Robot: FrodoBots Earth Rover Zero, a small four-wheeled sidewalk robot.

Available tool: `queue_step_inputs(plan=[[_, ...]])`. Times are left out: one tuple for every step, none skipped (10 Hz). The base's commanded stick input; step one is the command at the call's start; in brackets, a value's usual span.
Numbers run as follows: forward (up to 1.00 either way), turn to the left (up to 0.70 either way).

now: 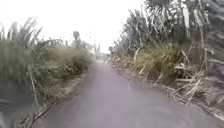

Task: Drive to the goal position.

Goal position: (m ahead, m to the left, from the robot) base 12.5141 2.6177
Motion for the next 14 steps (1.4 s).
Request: queue_step_inputs(plan=[[1.00, 0.00], [1.00, 0.00], [1.00, 0.00], [1.00, 0.00], [1.00, 0.00], [1.00, 0.00], [1.00, 0.00], [1.00, 0.00], [1.00, 0.00], [1.00, 0.00], [1.00, 0.00], [1.00, 0.00], [1.00, 0.00], [1.00, 0.00]])
